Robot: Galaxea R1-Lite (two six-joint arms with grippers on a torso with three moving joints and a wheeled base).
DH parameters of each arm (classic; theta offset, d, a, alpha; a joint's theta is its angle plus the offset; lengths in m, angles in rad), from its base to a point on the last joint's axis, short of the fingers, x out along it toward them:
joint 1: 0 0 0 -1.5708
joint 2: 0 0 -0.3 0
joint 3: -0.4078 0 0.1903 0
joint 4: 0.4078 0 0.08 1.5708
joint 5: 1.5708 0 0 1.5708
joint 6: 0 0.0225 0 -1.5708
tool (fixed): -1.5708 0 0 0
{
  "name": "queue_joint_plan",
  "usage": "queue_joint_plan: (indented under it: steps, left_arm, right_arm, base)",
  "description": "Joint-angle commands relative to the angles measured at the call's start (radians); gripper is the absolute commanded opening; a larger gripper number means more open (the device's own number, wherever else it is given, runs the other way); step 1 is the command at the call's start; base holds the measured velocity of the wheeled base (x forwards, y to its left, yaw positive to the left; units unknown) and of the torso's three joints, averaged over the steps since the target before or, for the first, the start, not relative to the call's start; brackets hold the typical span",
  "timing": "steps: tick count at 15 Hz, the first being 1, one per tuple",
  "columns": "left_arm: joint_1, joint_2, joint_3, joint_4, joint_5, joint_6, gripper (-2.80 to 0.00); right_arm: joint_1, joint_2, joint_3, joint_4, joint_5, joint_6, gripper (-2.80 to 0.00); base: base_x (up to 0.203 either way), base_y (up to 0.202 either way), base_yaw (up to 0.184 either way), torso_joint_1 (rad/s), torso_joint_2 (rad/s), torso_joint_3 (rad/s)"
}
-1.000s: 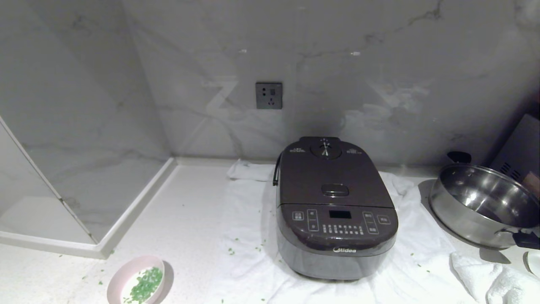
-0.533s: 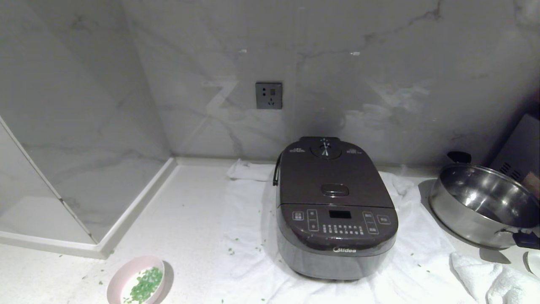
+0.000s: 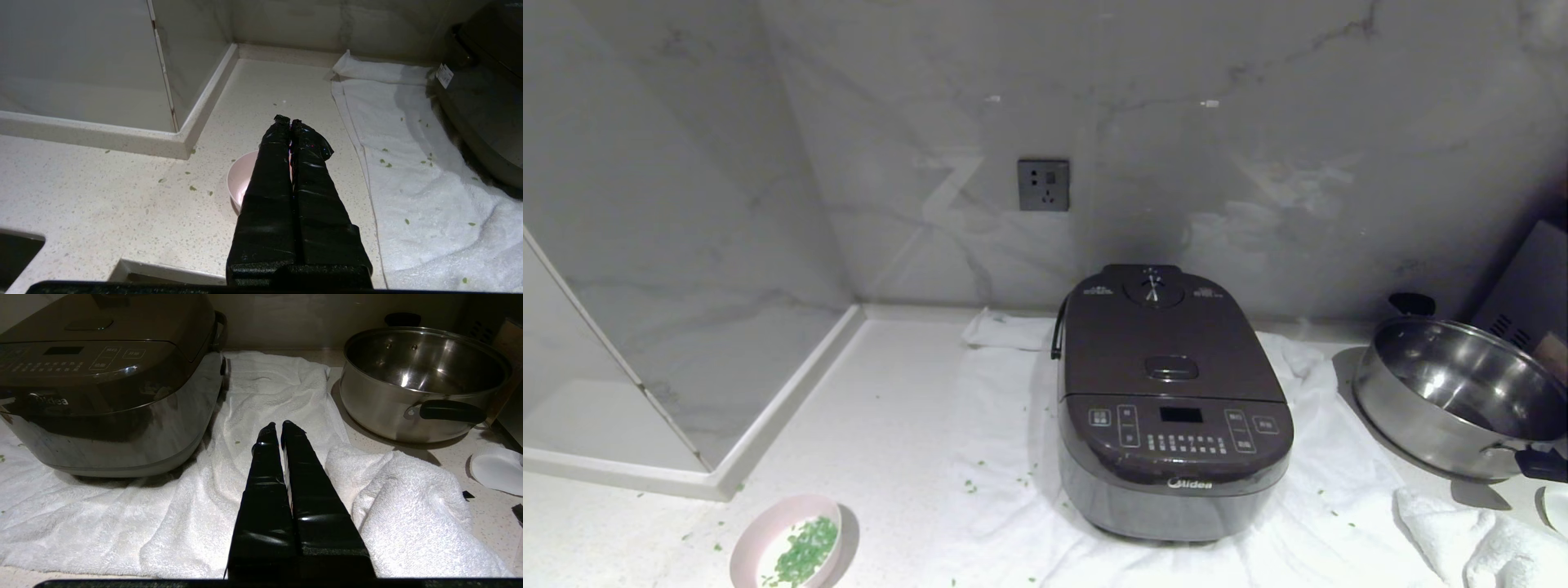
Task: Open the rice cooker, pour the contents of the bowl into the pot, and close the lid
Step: Open the rice cooker
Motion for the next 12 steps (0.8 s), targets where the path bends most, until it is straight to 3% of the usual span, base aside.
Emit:
queue_joint_plan:
  steps: [1, 12]
  left_arm:
    - [0.000, 0.000, 0.015, -0.001, 0.000, 0.000, -2.80]
    - [0.002, 0.000, 0.015, 0.001, 0.000, 0.000, -2.80]
  right_arm:
    - [0.000, 0.000, 0.002, 0.000, 0.000, 0.001, -2.80]
    - [0.000, 0.000, 0.000, 0.006, -0.003, 0.018, -2.80]
  base:
    - [0.000, 0.000, 0.000, 0.000, 0.00, 0.000]
    - [0.000, 0.000, 0.000, 0.000, 0.00, 0.000]
